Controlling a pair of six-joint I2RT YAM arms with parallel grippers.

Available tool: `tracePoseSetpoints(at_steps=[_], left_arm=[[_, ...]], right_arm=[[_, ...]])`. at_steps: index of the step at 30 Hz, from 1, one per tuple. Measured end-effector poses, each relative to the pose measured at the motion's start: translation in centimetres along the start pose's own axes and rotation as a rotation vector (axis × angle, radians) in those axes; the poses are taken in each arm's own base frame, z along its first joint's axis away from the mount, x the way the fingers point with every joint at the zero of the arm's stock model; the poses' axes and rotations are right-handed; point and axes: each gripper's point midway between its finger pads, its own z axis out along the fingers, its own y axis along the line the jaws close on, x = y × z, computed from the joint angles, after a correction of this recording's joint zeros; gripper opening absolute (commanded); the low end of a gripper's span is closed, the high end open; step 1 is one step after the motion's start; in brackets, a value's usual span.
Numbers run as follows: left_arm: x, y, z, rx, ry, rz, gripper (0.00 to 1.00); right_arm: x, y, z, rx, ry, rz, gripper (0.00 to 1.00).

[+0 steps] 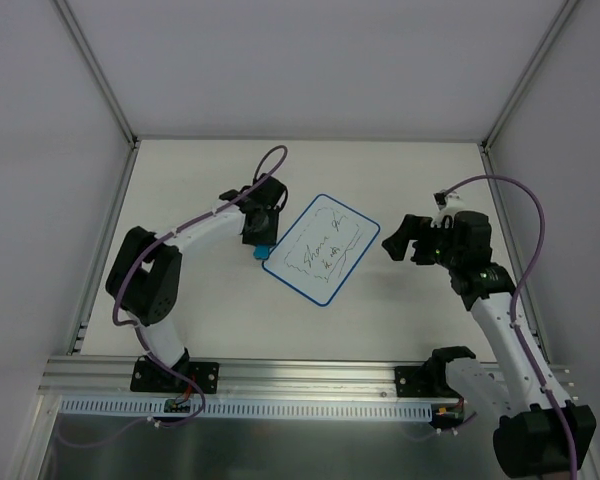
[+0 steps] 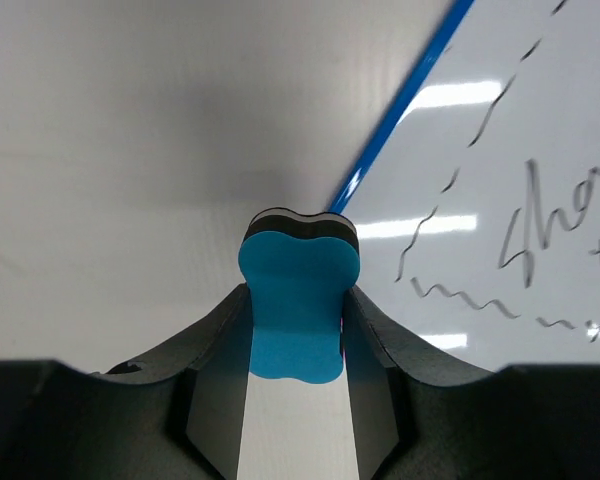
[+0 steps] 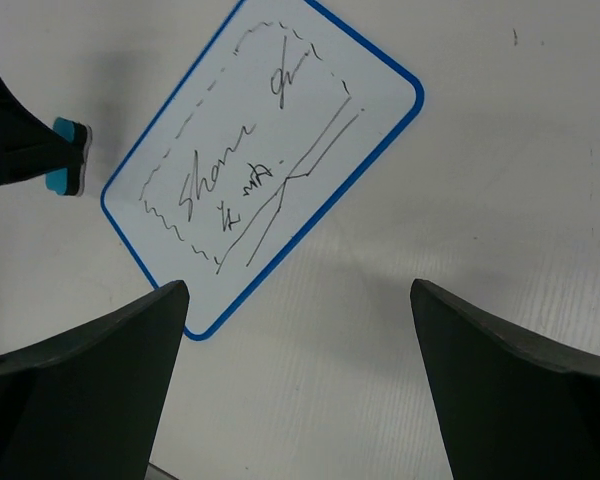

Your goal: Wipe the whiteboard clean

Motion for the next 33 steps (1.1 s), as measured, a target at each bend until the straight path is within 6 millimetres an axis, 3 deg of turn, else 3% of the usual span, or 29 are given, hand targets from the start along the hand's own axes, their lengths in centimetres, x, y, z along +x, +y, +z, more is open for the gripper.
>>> tracePoseSetpoints(at_steps=[3,6,9,15,20,24,29,33], left_arm=[[-2.8,-2.3,0.1,0.042,-0.048,0.035,0.05],[-3.9,-4.0,1.1,0.073,-0.051,0.063,0.04],[-3.4,-4.7,2.1,0.085,-0.024,0.081,0.04],[-2.6,-5.0,2.5,0.092,0.003,0.096,0.04],[-2.6,-5.0,2.5,0.092,0.004,0.096,0.04],[-2.5,-5.0,2.6,0.091,0.007,0.097,0.03],[-2.0,-4.8,2.8,0.086,0.018,0.099,0.01],[-2.0,-4.8,2.8,0.087,0.017,0.098,0.01]], right_arm=[[0.9,-1.5,2.0,0.056,0.063,0.041,0.99],[1.8,-3.0,4.6,0.099,0.153,0.08,0.88],[1.5,-3.9,7.4,0.117,0.206,0.1,0.78],[-1.9,-5.1,13.3,0.116,0.204,0.098,0.73],[-4.1,-6.0,19.4,0.087,0.211,0.108,0.68],[-3.3,-7.0,23.1,0.074,0.25,0.146,0.62],[-0.5,-7.8,24.8,0.073,0.321,0.201,0.59],[-0.4,-7.5,24.8,0.058,0.325,0.214,0.53]])
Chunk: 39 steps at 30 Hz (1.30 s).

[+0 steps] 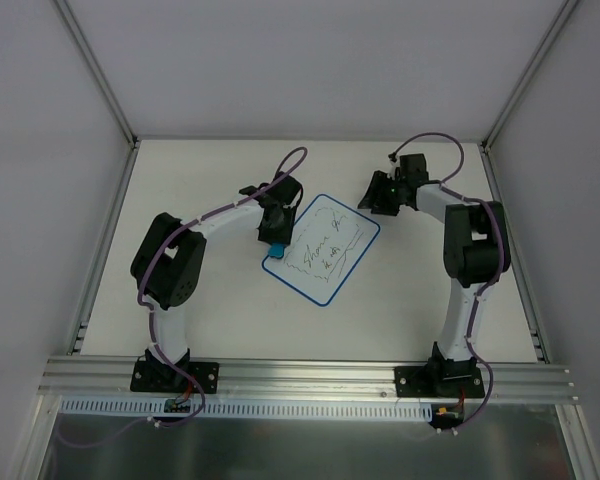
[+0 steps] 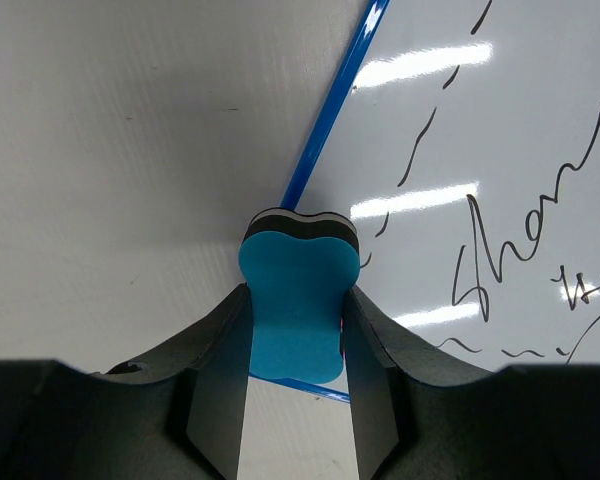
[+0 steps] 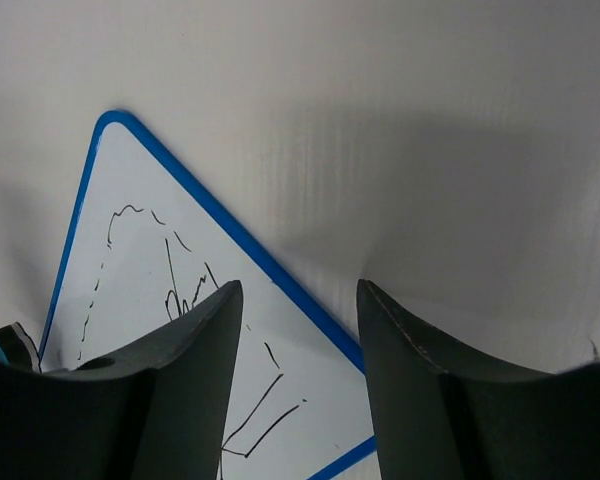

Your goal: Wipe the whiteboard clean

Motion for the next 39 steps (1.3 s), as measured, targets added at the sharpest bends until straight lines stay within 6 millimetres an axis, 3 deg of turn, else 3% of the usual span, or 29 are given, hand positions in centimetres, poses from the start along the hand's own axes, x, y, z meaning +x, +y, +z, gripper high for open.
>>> tracePoseSetpoints(at_steps=[7,13,20,27,32,35,39], left_arm=[[0.6,0.1,0.3,0.004,0.012,0.001,0.0],[1.7,0.1,0.7,0.0,0.035,0.006,0.0],[2.4,0.1,0.8,-0.006,0.049,0.006,0.0],[2.3,0.0,1.1,-0.009,0.057,-0.003,0.0],[1.0,-1.9,1.8,0.006,0.041,0.004,0.0],[0.6,-3.6,2.0,0.025,0.026,0.026,0.0],[0.4,-5.3,2.2,0.045,0.012,0.042,0.0]], right_arm=[[2.7,1.0,0.1,-0.049,0.039,0.03,0.35],[7.1,2.2,-1.1,-0.067,0.074,0.033,0.23],[10.6,2.4,-3.0,-0.058,0.088,0.029,0.22],[11.2,2.3,-3.2,-0.021,0.077,0.007,0.13],[11.2,2.4,-3.1,-0.007,0.072,-0.01,0.12],[11.3,2.6,-3.1,0.009,0.074,-0.03,0.15],[11.3,2.8,-3.1,0.046,0.082,-0.079,0.25]])
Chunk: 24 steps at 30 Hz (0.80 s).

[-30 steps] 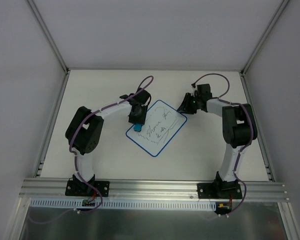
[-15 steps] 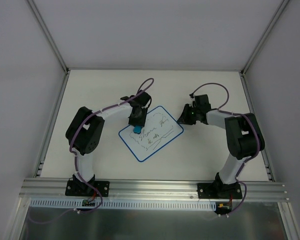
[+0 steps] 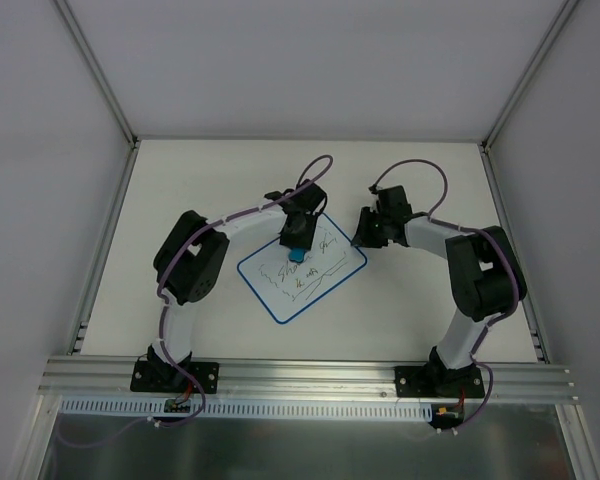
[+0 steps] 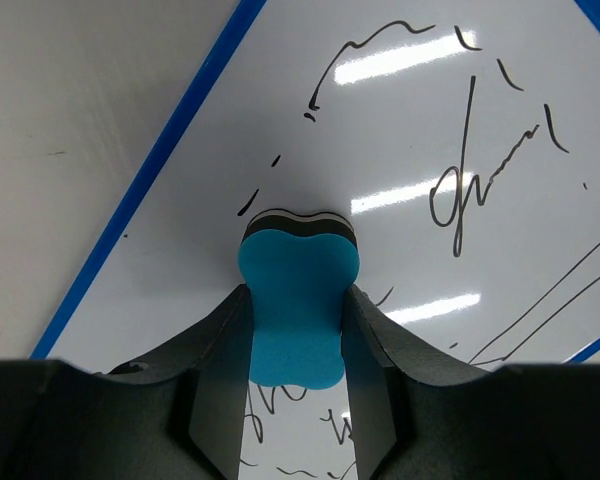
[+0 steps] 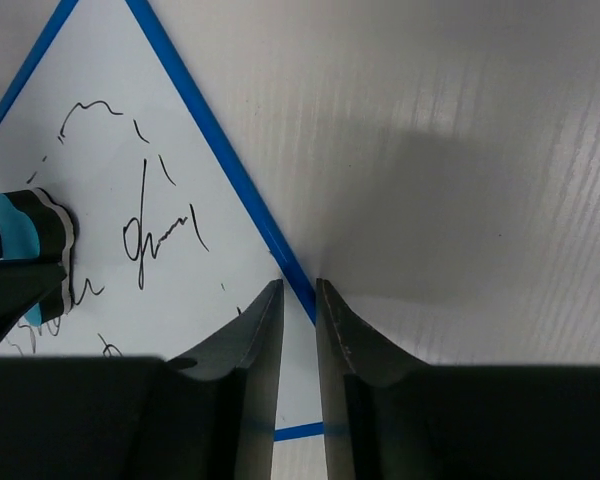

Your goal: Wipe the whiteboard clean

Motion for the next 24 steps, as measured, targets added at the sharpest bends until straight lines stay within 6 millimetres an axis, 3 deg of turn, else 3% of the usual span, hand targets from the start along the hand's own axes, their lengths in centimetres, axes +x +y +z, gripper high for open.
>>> tracePoseSetpoints(at_steps=[6,10,12,15,21,24], left_arm=[[0.1,-0.2,0.1,-0.008,-0.006,-0.046,0.0],[0.2,0.5,-0.1,-0.01,-0.026,-0.083,0.0],[0.5,1.0,-0.2,-0.01,-0.035,-0.106,0.0],[1.1,2.7,-0.5,-0.016,-0.044,-0.15,0.0],[2.6,7.9,-1.5,-0.084,-0.036,-0.238,0.0],[3.4,9.3,-1.9,-0.122,-0.034,-0.252,0.0]], right_arm=[[0.3,0.2,0.0,0.065,0.012,-0.091,0.26],[0.7,0.0,-0.2,0.091,0.034,-0.119,0.04],[0.9,0.0,-0.4,0.095,0.045,-0.123,0.0],[1.1,0.2,-0.4,0.097,0.059,-0.127,0.0],[1.3,0.3,-0.5,0.097,0.07,-0.131,0.0],[1.4,0.3,-0.5,0.096,0.072,-0.131,0.0]])
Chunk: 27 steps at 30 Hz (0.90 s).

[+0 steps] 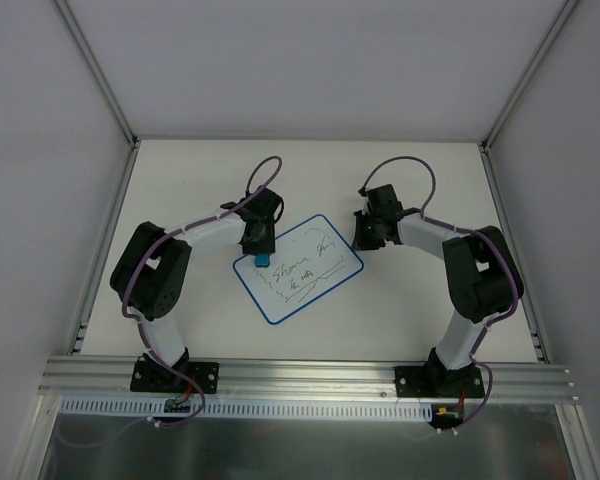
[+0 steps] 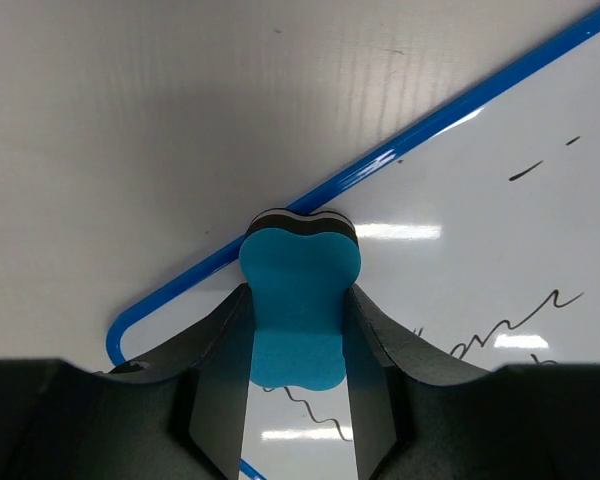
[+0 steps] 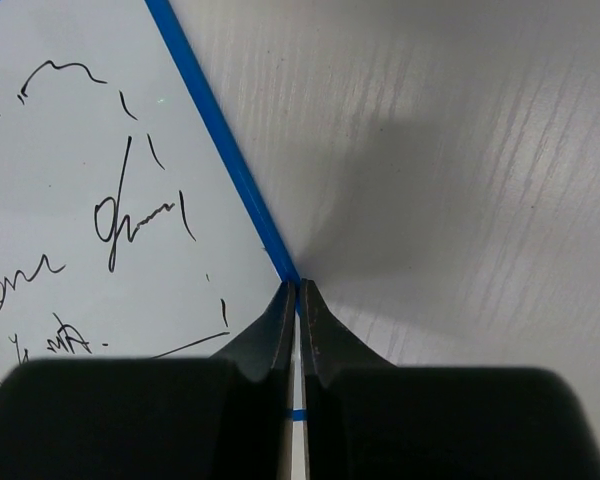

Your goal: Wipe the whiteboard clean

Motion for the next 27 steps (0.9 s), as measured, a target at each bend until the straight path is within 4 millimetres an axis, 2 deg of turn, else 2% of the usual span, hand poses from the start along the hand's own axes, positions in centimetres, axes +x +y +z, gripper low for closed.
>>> tracePoseSetpoints(at_steps=[5,10,16,19,24,27], left_arm=[[0.2,0.6,-0.1,-0.03,-0.002,0.005,0.0],[0.2,-0.9,0.0,-0.072,0.024,0.065,0.0],[1.0,-6.6,0.1,-0.031,0.034,0.183,0.0],[1.8,-8.1,-0.1,-0.013,0.029,0.218,0.0],[2.0,-7.0,-0.2,0.002,0.002,0.169,0.0],[2.3,-4.0,-0.6,-0.02,0.015,0.096,0.0]], right_arm=[[0.0,0.1,0.0,0.001,0.001,-0.003,0.0],[0.0,0.1,0.0,0.008,-0.002,-0.007,0.0],[0.0,0.1,0.0,0.01,-0.001,-0.008,0.0],[0.0,0.1,0.0,0.011,-0.001,-0.008,0.0],[0.0,0.1,0.0,0.011,0.001,-0.007,0.0],[0.0,0.1,0.0,0.011,0.001,-0.007,0.0]])
